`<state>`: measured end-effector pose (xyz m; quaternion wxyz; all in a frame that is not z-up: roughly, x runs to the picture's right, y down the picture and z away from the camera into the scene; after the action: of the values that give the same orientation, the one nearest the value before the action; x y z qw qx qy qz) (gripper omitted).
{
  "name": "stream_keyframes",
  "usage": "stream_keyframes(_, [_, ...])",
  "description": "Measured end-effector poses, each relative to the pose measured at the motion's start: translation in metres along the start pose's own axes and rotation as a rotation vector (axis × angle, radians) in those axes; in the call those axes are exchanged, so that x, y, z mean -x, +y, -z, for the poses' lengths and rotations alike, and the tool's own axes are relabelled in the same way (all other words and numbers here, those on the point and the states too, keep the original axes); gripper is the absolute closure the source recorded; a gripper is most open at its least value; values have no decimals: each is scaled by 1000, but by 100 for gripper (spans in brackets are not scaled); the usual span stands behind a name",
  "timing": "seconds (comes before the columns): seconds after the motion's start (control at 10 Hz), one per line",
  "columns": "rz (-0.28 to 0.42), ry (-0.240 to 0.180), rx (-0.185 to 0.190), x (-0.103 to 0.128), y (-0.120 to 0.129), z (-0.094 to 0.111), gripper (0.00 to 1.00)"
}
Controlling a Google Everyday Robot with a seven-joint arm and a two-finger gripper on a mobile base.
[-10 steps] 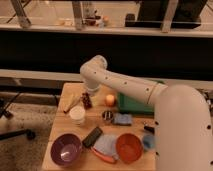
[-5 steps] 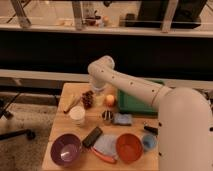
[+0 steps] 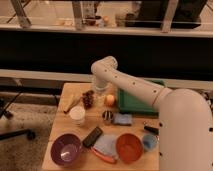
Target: Place grapes in paper cup
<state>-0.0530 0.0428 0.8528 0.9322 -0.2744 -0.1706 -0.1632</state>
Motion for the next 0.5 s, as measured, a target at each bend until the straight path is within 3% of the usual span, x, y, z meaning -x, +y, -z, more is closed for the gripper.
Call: stream_keyframes(0.5, [15, -52, 23, 18, 5, -6, 20])
